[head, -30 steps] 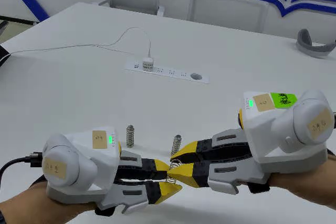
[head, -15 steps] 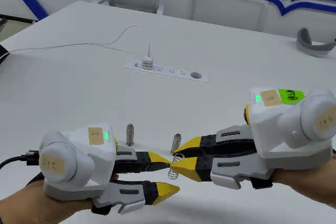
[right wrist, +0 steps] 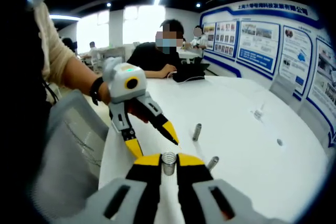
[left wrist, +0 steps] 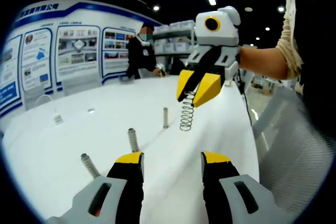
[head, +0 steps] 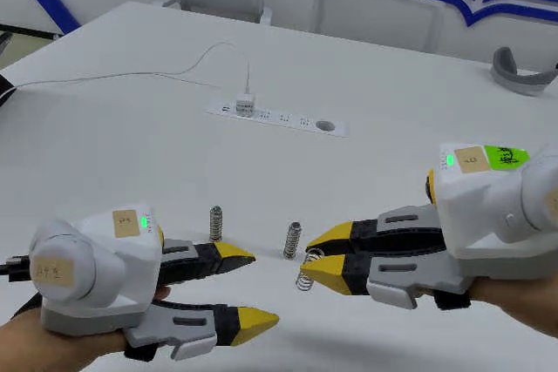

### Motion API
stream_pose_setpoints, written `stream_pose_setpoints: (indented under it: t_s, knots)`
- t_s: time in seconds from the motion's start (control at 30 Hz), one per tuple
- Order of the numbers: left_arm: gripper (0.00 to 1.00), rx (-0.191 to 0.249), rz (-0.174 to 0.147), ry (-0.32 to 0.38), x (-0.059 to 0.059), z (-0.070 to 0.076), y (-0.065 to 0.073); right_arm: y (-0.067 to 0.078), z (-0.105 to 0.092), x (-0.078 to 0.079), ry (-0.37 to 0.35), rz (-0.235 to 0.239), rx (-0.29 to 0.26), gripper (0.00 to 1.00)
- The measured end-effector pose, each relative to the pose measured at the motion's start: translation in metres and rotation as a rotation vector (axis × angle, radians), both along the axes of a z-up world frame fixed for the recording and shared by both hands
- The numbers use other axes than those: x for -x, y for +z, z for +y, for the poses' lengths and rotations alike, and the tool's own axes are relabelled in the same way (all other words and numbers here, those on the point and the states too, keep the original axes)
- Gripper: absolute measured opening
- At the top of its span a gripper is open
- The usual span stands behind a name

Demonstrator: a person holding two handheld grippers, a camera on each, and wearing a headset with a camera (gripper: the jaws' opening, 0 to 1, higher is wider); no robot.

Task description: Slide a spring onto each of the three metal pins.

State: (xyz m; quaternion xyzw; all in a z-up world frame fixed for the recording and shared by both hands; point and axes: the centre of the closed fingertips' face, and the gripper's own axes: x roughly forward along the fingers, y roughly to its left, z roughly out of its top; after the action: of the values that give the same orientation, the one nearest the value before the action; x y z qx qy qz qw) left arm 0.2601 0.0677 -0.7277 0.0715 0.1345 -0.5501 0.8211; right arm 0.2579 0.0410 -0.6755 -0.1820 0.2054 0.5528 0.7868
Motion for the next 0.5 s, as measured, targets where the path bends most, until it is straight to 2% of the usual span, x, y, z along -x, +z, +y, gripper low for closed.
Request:
stream_pose_setpoints:
  t_s: [0.5]
  knots:
    - [0.52,-0.004,0.005,0.076,-0.004,0.026,-0.006,0.006,-0.030,-0.014,-0.096,-0.011,-0.007,0.12]
